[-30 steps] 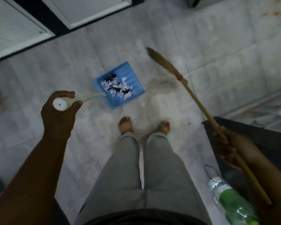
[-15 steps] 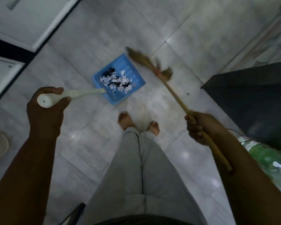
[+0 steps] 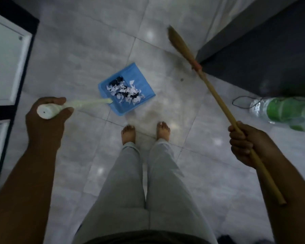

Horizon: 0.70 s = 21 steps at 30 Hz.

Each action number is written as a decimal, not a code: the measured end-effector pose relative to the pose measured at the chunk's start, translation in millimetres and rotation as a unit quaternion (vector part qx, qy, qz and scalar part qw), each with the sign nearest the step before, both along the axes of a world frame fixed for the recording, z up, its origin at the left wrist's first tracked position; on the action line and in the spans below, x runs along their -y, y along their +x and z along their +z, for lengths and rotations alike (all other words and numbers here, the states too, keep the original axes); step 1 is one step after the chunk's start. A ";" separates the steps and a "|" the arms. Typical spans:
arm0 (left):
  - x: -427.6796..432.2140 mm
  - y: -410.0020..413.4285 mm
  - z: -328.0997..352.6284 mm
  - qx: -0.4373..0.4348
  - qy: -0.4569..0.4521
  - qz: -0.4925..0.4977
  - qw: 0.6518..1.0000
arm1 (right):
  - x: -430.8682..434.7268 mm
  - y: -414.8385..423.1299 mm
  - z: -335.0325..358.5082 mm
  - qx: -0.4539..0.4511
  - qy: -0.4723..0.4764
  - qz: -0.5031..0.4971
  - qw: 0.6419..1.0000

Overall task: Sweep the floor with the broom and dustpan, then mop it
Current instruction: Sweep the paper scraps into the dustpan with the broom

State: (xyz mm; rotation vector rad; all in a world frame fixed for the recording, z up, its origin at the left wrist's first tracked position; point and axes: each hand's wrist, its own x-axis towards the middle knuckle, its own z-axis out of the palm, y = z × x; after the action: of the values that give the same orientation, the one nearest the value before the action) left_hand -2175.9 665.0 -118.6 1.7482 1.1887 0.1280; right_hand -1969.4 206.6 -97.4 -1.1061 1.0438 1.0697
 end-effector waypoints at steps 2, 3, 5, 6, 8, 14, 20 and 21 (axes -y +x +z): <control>-5.3 14.5 0.3 0.013 -0.002 -0.045 0.999 | 11.6 -23.5 -6.7 -0.005 -0.018 -0.042 0.999; -6.5 21.0 0.2 0.021 -0.006 -0.065 0.998 | 13.5 -35.6 -11.0 -0.009 -0.027 -0.060 0.998; -6.2 33.2 1.4 0.027 0.000 -0.110 0.994 | 7.6 -58.5 -22.9 -0.021 -0.042 -0.087 0.995; -5.7 38.0 1.9 0.025 0.004 -0.127 0.992 | -1.1 -68.8 -28.9 -0.033 -0.047 -0.096 0.994; -5.5 45.0 2.7 0.021 0.007 -0.140 0.990 | -24.9 -87.3 -37.0 -0.062 -0.051 -0.093 0.992; -2.8 52.7 8.9 0.020 0.006 -0.153 0.988 | -56.2 -127.3 -21.9 -0.067 0.007 -0.052 0.996; 3.5 61.7 15.1 0.026 0.012 -0.164 0.986 | -5.5 -130.3 2.7 -0.017 -0.020 -0.085 0.996; 6.1 64.6 15.7 0.031 0.011 -0.169 0.985 | 7.9 -127.8 4.6 -0.012 -0.034 -0.103 0.994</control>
State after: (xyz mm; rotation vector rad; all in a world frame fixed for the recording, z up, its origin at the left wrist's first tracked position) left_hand -2111.2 658.9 -102.9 1.9243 0.8338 -0.0080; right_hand -2097.3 198.6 -92.9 -1.0168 1.1939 0.8905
